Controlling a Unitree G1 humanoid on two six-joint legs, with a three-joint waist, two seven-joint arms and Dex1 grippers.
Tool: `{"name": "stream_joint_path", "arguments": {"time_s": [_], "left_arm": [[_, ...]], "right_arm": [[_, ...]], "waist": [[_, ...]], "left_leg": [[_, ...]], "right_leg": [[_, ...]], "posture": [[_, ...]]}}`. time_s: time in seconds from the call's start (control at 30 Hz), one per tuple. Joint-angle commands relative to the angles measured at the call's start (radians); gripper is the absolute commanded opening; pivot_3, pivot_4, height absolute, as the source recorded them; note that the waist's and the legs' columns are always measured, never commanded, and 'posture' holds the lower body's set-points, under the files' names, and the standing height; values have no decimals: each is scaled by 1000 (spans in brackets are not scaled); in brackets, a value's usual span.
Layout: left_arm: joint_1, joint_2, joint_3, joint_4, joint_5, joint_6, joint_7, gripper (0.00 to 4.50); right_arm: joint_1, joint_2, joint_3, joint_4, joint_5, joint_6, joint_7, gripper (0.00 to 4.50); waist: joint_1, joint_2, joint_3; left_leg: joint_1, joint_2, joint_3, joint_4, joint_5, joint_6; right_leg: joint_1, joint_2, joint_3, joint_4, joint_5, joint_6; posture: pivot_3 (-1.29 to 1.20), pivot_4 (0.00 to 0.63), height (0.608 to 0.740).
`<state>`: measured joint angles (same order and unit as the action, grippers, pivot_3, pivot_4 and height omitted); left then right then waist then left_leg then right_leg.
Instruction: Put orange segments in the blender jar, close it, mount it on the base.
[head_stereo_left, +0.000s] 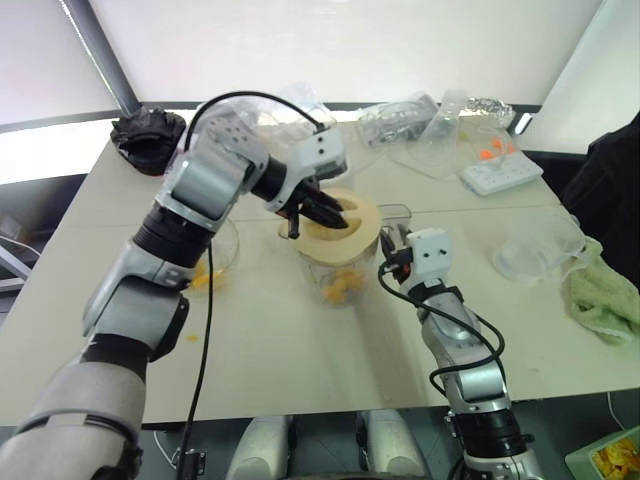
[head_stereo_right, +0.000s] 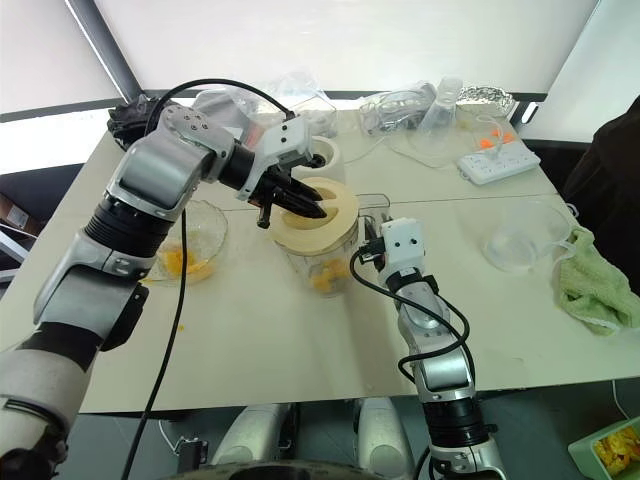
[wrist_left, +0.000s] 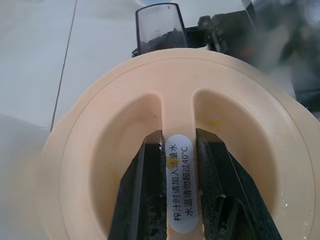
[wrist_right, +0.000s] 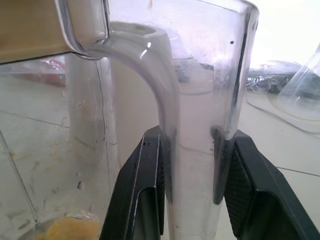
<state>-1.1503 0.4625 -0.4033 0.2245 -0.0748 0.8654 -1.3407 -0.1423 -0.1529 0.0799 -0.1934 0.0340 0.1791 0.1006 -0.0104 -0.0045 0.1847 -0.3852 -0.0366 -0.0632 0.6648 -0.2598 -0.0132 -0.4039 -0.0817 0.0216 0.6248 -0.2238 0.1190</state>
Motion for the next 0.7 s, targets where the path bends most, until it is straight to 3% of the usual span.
{"name": "stream_joint_path", "arguments": {"time_s": [0.03, 0.23, 0.7], "left_arm": [[92, 26, -62, 122, 115, 198, 202, 249], [78, 17, -40, 142, 90, 278, 256, 249], [92, 13, -1, 99, 63, 239, 313, 249]], "right_arm": [[-41, -9, -72, -87, 11, -106, -7, 961], [-57, -4, -69, -72, 5, -109, -10, 961], [-52, -12, -68, -70, 3, -107, 1, 961]], "waist": [[0, 2, -1], [0, 4, -3], [1, 4, -3]], "left_leg": [[0, 0, 0, 0, 0, 0], [0, 0, -1, -1, 0, 0], [0, -1, -1, -2, 0, 0]], "right_leg": [[0, 0, 0, 0, 0, 0], [2, 0, 0, -5, 0, 0], [2, -1, 0, -8, 0, 0]], "posture": [[0, 150, 740], [0, 150, 740], [0, 150, 740]]}}
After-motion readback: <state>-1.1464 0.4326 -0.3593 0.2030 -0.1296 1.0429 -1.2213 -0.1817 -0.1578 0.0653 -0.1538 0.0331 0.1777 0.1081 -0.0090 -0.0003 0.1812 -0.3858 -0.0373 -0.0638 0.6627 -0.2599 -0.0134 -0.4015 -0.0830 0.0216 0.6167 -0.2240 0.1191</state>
